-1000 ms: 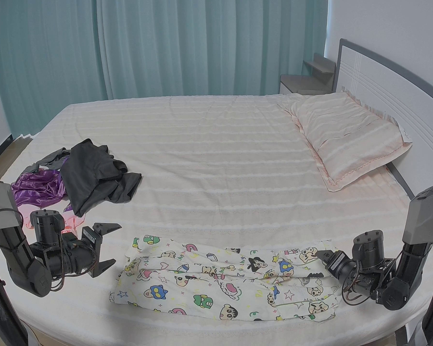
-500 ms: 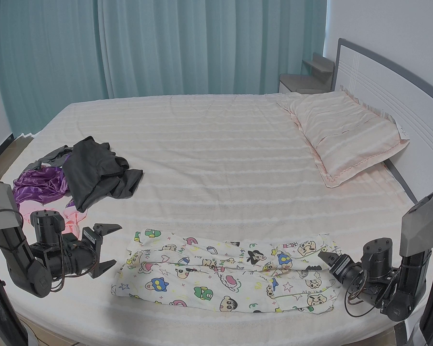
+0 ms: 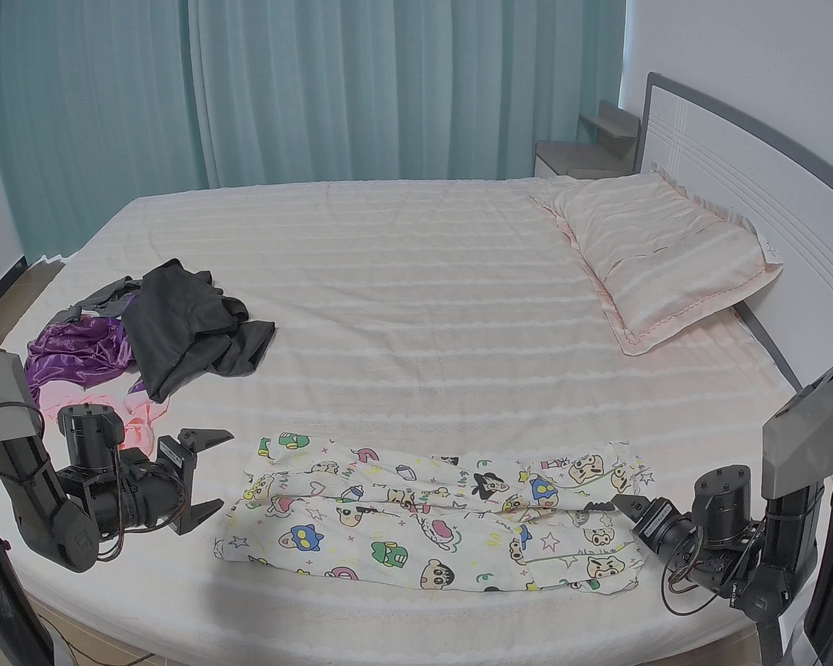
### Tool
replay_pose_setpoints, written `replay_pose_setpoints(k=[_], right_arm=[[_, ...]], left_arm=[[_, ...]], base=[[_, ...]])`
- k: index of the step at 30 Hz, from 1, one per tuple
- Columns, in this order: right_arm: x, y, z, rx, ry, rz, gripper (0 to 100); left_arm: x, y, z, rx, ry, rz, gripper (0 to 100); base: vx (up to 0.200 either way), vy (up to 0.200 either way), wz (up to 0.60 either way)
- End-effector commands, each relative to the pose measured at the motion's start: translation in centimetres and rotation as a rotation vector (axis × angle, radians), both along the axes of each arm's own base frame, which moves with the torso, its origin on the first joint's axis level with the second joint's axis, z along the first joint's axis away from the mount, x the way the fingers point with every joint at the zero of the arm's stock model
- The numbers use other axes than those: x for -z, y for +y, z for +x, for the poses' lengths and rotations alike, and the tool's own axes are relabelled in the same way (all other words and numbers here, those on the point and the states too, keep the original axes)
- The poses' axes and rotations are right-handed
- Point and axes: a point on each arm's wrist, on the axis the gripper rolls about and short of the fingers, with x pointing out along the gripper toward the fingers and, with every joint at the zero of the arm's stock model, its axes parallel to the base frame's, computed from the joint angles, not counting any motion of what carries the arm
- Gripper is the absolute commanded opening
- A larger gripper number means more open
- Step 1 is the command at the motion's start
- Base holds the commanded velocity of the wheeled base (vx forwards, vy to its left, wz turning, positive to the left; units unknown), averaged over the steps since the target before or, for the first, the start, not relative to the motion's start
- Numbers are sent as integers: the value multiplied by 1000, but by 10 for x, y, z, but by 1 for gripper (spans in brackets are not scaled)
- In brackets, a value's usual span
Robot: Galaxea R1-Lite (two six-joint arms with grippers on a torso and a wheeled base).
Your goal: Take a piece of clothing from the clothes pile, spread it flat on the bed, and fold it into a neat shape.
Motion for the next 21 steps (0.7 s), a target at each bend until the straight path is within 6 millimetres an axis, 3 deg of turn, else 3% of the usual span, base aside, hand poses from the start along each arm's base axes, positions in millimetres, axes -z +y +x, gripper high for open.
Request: replay_pose_setpoints(k=[1, 12, 21], right_arm=[[0, -1, -1, 2, -1, 0, 100], [-3, 2, 8, 40, -40, 47, 100], [-2, -1, 21, 80, -71, 70, 100]], left_arm=[[0, 3, 1, -13, -3, 0, 100], [-2, 5, -1, -19, -6, 0, 100], [-5, 2, -8, -7, -4, -3, 100]], base=[[0, 200, 0], [0, 200, 0], [0, 0, 0]])
